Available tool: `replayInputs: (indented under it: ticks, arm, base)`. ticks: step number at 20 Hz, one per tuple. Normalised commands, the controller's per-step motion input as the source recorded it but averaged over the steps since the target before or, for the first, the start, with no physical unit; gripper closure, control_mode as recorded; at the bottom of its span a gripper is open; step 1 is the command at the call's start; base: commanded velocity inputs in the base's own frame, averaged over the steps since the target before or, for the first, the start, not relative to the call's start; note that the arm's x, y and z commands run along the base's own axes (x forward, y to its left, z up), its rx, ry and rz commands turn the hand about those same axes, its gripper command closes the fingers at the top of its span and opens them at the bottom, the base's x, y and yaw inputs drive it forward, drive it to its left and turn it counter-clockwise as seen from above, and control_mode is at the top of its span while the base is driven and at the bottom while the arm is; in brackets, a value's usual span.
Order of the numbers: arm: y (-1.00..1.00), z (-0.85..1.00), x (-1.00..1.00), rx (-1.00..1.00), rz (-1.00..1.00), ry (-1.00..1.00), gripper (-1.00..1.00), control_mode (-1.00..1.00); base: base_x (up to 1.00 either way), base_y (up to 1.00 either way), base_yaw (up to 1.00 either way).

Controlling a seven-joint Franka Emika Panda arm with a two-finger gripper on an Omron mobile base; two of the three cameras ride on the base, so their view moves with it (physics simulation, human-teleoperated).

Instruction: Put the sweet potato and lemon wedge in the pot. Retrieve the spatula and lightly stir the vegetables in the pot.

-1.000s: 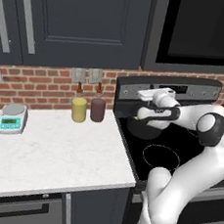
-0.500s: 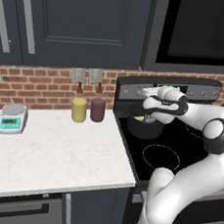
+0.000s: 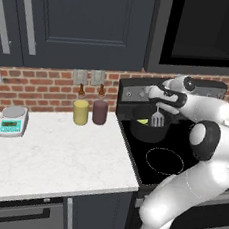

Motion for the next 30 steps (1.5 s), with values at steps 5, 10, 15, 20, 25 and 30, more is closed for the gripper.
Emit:
replayInputs:
  ticks: [5,10,15,20,25,30]
  arm:
    - [0.11,-0.64,0.35,0.0,0.0,0.07,1.0,-1.0]
    - [0.01,-0.87,0.32,0.02,0.02,-0.01,1.0,-1.0]
    - [0.0,-0.81,0.22,0.09,0.04,-0.18,1.0,-1.0]
    - [0.0,-0.19,0.01,0.13,0.05,-0.42,1.0,-1.0]
    - [-0.15,-0.1,0.0,0.03,0.02,-0.53,1.0,-1.0]
    - [-0.32,-0.24,0.0,-0.01,0.0,-0.38,1.0,-1.0]
  base:
    - [0.0,0.0,0.0]
    - [0.0,0.0,0.0]
    - [0.0,0.0,0.0]
    - [0.0,0.0,0.0]
    - [0.0,0.0,0.0]
    - [0.0,0.0,0.0]
